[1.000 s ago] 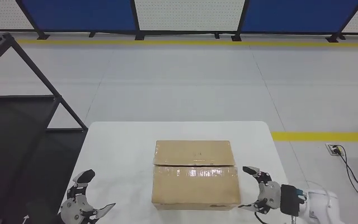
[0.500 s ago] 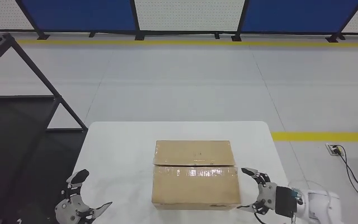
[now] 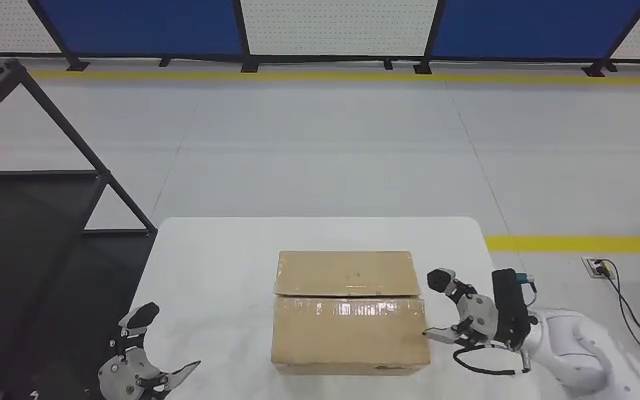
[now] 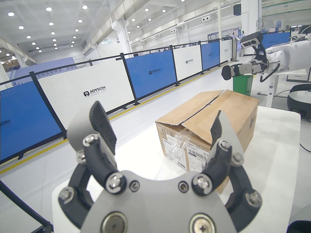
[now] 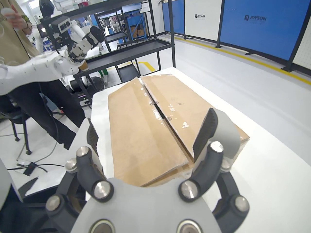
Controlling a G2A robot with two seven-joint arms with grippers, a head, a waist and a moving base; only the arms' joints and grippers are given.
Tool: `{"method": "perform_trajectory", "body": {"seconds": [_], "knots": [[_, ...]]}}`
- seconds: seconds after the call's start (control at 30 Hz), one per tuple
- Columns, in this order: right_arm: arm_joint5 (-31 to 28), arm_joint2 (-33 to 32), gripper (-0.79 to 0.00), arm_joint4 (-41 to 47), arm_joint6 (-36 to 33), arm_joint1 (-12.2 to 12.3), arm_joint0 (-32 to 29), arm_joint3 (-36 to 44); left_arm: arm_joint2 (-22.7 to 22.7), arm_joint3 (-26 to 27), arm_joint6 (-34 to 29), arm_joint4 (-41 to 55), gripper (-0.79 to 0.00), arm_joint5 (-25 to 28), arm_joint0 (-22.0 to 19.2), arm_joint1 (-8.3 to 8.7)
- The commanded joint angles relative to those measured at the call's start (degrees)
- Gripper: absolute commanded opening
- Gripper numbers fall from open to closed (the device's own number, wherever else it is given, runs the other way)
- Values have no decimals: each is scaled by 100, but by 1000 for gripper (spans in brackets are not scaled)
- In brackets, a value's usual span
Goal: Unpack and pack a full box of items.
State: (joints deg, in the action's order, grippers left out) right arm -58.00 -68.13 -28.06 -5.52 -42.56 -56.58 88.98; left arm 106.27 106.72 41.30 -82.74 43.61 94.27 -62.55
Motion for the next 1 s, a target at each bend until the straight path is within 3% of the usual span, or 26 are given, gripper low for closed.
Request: {"method": "perform_trajectory", "body": {"seconds": [0.0, 0.43, 0.57, 0.83, 0.97], "knots": [[0, -6, 0, 698, -517, 66, 79, -62, 0, 0, 0, 0, 0, 0, 0, 0], [0, 78, 0, 946, -749, 66, 1, -62, 0, 0, 0, 0, 0, 0, 0, 0], [34, 226, 0, 2234, -1682, 139, 71, -363, 0, 0, 0, 0, 0, 0, 0, 0], [1042, 428, 0, 5347, -4918, 347, 548, -782, 0, 0, 0, 0, 0, 0, 0, 0], [1337, 402, 0, 5837, -5413, 378, 665, -945, 0, 0, 0, 0, 0, 0, 0, 0]]}}
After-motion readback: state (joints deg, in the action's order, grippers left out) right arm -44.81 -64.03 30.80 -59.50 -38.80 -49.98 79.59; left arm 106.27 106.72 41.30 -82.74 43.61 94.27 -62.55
